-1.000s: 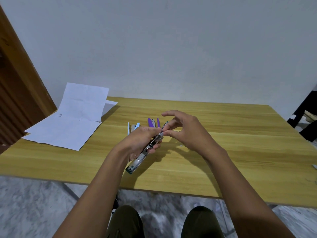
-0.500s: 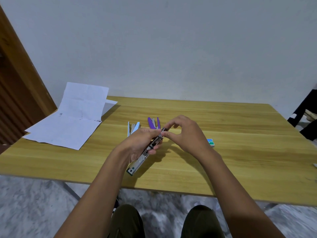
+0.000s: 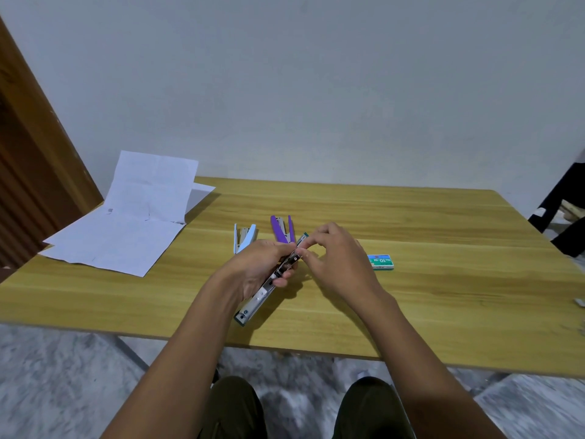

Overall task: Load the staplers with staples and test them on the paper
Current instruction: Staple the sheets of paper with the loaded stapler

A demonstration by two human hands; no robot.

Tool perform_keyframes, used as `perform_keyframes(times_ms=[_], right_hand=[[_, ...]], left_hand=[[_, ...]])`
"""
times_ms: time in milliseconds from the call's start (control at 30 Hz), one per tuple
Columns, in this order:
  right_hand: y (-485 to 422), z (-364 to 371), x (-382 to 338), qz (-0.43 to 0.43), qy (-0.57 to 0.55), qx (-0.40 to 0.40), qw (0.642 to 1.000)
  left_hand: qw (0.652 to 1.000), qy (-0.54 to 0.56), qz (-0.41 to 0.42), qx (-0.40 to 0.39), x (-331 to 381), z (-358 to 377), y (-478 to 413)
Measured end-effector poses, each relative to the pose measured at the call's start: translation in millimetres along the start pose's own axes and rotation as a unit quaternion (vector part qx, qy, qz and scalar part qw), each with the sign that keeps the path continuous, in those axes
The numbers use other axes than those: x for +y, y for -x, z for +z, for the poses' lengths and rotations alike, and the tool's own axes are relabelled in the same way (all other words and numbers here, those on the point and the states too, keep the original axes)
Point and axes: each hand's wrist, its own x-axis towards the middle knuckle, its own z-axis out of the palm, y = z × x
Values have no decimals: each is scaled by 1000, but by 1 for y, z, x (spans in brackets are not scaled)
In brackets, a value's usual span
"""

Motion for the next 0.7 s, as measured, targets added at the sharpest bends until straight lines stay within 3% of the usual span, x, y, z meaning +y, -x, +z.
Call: perform_keyframes(times_ms=[167, 300, 400, 700], right_hand=[[3, 3, 2, -12, 3, 20, 1000], [9, 5, 12, -81, -50, 42, 995], [13, 6, 22, -118, -61, 6, 991], [5, -6, 27, -131, 101, 15, 986]], left_hand=[[1000, 14, -1, -3, -1, 1, -3], [1000, 11, 2, 1, 3, 1, 0], [1000, 6, 4, -2, 5, 0, 1], [1000, -11, -13, 18, 2, 0, 1]])
